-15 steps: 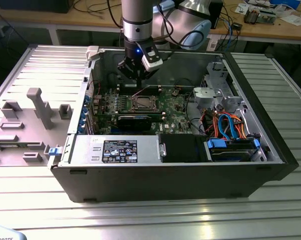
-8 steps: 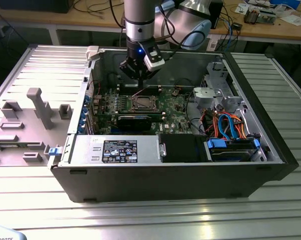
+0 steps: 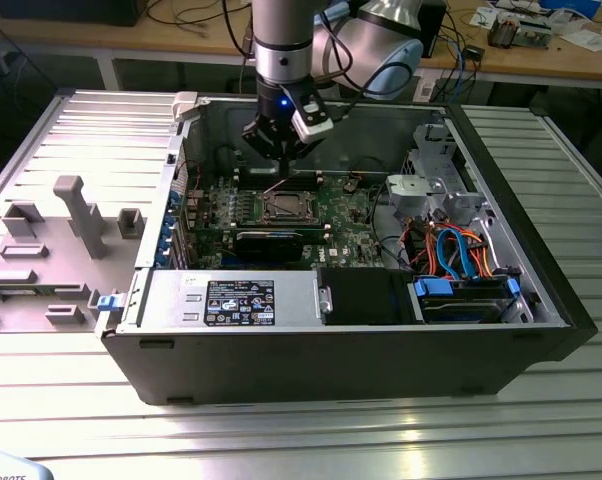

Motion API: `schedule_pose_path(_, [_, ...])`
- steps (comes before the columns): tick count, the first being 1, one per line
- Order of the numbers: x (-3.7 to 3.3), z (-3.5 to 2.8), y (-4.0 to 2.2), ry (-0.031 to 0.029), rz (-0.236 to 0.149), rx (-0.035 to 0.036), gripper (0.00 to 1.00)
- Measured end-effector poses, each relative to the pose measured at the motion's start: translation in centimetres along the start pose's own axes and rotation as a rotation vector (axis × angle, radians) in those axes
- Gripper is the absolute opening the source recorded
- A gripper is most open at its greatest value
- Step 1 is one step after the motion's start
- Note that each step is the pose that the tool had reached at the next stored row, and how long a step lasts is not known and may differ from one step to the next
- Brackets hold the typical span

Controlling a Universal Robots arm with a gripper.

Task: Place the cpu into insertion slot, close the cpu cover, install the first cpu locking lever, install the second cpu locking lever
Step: 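Install the first cpu locking lever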

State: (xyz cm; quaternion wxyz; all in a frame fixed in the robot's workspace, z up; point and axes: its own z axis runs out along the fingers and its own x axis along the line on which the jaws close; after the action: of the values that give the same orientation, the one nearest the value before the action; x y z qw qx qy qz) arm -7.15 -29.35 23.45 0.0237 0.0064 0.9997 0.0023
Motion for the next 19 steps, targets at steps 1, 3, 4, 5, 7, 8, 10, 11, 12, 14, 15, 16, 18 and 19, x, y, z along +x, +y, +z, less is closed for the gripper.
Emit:
schedule_pose_path(1, [-0.02, 0.00, 0.00, 0.0000, 0.000, 0.0000, 0.11])
schedule_pose_path(3, [-0.05, 0.02, 0.00, 0.0001, 0.000, 0.0001, 0.11])
schedule_pose_path(4, [-0.07, 0.03, 0.01, 0.0000, 0.000, 0.0006, 0.11])
schedule_pose_path(5, [-0.11, 0.05, 0.01, 0.0000, 0.000, 0.0008, 0.11])
schedule_pose_path(7, [-0.17, 0.08, 0.01, 0.0000, 0.000, 0.0011, 0.11])
schedule_pose_path(8, [-0.22, 0.11, 0.01, 0.0000, 0.000, 0.0012, 0.11])
schedule_pose_path(10, [-0.35, 0.17, 0.01, 0.0001, 0.000, 0.0013, 0.11])
schedule_pose_path(11, [-0.42, 0.21, 0.01, 0.0001, 0.000, 0.0015, 0.11])
schedule_pose_path(12, [-0.46, 0.24, 0.01, 0.0001, 0.000, 0.0017, 0.11])
schedule_pose_path(14, [-0.58, 0.31, 0.01, 0.0001, 0.000, 0.0021, 0.11])
schedule_pose_path(15, [-0.66, 0.36, 0.01, 0.0001, 0.000, 0.0021, 0.11])
schedule_pose_path(16, [-0.74, 0.42, 0.01, 0.0000, 0.000, 0.0020, 0.11])
schedule_pose_path(18, [-0.89, 0.54, 0.01, 0.0001, 0.000, 0.0021, 0.11])
schedule_pose_path(19, [-0.97, 0.60, 0.01, 0.0001, 0.000, 0.0021, 0.11])
